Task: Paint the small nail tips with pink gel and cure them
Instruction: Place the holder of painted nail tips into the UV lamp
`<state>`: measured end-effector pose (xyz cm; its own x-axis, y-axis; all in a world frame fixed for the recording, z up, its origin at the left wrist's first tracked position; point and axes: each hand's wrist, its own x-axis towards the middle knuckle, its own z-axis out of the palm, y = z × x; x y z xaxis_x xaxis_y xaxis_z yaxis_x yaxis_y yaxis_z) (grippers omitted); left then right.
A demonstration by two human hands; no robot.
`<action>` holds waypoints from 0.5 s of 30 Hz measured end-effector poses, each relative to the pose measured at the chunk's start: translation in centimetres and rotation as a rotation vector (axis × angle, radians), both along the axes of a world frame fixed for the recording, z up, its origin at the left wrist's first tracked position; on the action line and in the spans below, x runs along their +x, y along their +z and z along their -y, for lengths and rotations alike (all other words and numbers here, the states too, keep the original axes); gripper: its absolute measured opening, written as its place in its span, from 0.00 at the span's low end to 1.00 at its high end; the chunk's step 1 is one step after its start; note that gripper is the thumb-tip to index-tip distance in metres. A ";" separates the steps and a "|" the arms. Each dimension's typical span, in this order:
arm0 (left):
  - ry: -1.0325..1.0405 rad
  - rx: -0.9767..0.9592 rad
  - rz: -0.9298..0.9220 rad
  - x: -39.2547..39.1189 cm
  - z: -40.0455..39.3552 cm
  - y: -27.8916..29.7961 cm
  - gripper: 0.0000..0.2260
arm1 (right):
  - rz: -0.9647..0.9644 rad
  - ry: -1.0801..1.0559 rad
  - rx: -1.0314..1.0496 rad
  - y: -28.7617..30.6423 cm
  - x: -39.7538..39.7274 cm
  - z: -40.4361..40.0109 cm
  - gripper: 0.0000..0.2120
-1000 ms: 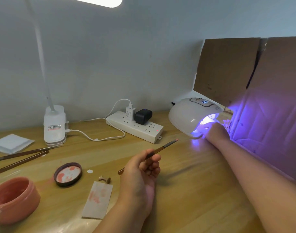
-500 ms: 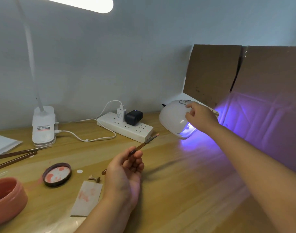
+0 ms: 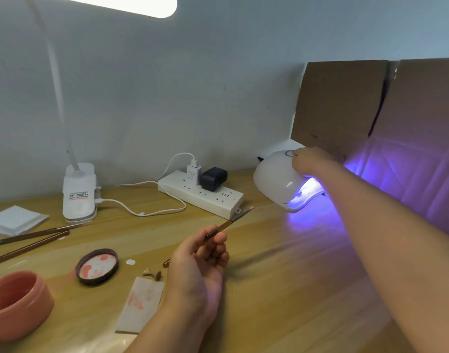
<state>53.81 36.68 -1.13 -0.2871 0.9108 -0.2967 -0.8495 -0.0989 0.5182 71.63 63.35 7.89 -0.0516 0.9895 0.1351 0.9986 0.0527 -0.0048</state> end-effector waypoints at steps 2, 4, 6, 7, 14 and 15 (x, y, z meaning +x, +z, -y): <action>-0.002 -0.002 0.000 0.0 0.1 0.1 0.07 | -0.028 -0.002 0.003 0.1 0.0 0.0 0.22; -0.007 0.002 0.001 0.0 0.1 0.1 0.07 | -0.123 -0.003 -0.004 0.5 0.0 -0.3 0.18; -0.009 0.005 -0.002 0.0 0.1 0.0 0.07 | -0.205 0.014 -0.031 0.9 0.0 -0.5 0.16; -0.011 0.003 -0.003 0.0 0.1 -0.1 0.07 | -0.216 0.030 -0.043 1.0 0.0 -0.6 0.16; -0.031 0.003 -0.013 0.0 -0.1 -0.1 0.07 | -0.406 0.014 -0.079 -0.4 1.3 0.6 0.22; -0.033 -0.001 -0.010 0.0 0.0 -0.1 0.06 | -0.439 0.019 -0.069 -0.9 1.6 1.4 0.25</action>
<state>53.82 36.71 -1.20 -0.2597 0.9196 -0.2947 -0.8473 -0.0706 0.5265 73.19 61.99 6.99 -0.0227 0.9964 0.0820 0.8999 0.0561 -0.4324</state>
